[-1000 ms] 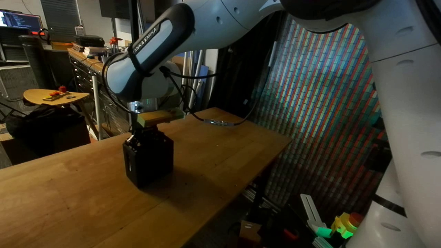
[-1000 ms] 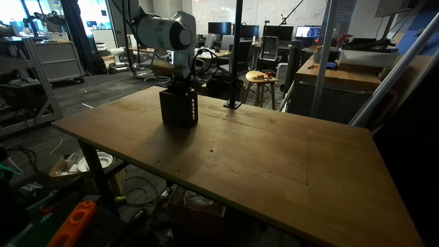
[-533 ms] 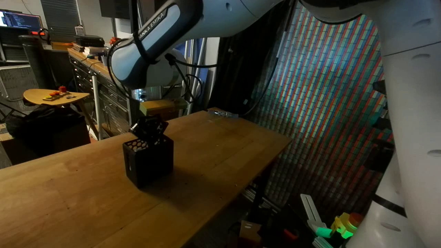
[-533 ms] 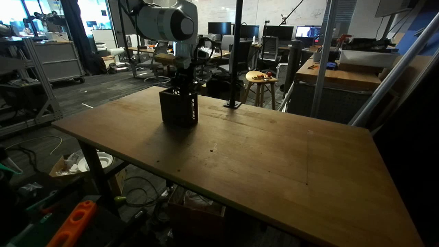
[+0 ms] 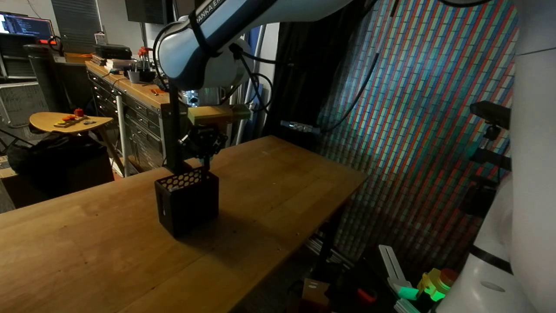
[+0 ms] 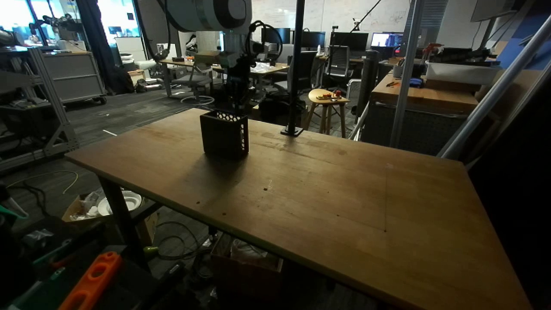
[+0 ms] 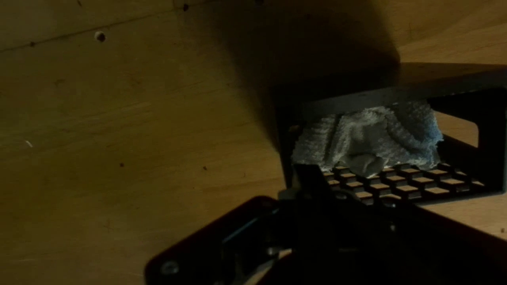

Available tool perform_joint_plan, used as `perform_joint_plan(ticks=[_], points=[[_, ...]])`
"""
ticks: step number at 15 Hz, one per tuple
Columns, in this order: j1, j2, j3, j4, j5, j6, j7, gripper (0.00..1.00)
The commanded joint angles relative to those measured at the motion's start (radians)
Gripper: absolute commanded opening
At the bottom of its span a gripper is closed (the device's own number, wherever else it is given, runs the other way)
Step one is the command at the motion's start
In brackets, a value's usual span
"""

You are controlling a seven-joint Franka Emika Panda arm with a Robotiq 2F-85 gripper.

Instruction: Pick up the towel from the table and put it in the small black basket.

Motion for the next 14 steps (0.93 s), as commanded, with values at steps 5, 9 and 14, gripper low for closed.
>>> perform_joint_plan(ticks=[5, 9, 14], points=[[-0.009, -0.192, -0.032, -0.173, -0.032, 0.059, 0.188, 0.01], [-0.022, -0.168, -0.019, -0.144, -0.018, 0.027, 0.178, 0.11], [-0.023, -0.178, -0.018, -0.160, -0.018, 0.032, 0.188, 0.11]])
